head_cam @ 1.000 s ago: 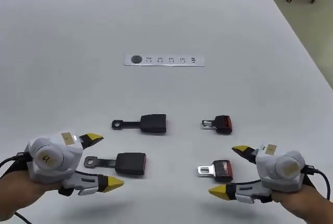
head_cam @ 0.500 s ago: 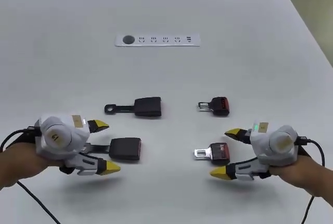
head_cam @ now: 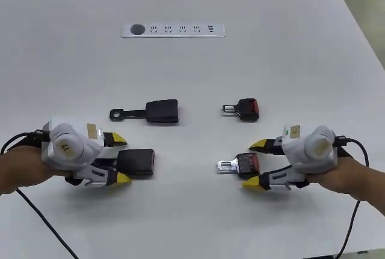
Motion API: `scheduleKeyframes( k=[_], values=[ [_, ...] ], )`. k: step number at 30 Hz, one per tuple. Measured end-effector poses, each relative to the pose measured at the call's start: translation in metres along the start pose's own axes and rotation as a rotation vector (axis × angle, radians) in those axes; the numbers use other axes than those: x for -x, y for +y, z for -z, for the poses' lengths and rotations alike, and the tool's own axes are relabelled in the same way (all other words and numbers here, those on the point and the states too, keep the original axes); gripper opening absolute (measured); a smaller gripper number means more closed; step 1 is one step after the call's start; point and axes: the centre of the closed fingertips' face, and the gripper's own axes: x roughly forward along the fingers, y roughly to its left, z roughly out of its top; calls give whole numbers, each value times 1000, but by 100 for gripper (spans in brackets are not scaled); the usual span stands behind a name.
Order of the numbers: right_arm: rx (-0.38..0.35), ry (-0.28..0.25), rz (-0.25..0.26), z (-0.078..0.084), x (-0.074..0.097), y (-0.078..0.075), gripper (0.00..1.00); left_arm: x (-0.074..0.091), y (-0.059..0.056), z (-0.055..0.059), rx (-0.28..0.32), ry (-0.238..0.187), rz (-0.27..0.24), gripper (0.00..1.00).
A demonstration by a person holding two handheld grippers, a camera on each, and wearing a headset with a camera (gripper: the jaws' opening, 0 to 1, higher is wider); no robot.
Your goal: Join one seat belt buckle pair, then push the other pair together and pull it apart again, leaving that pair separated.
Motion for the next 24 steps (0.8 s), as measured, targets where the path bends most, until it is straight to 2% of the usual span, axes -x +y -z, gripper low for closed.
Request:
scheduleKeyframes(
  k=[1,7,9,11,12,24],
  values=[
    [0,-1,-1,0,0,-1,49,0,0,-3,-9,-19,6,50],
    [41,4,-2,-2,-1,-1,47,-2,-1,-3,-18,-12,18,49],
    [50,3,3,-1,-1,-3,43,-2,-7,-4,-23,-6,39,40],
    [59,7,11,-1,-2,-4,39,-5,-15,-9,-58,-17,56,35],
    [63,9,12,-1,-2,-3,37,-4,-13,-8,-49,-8,42,35],
    [61,24,19,1,-2,-2,36,-5,-9,-6,-69,6,55,34]
  ],
)
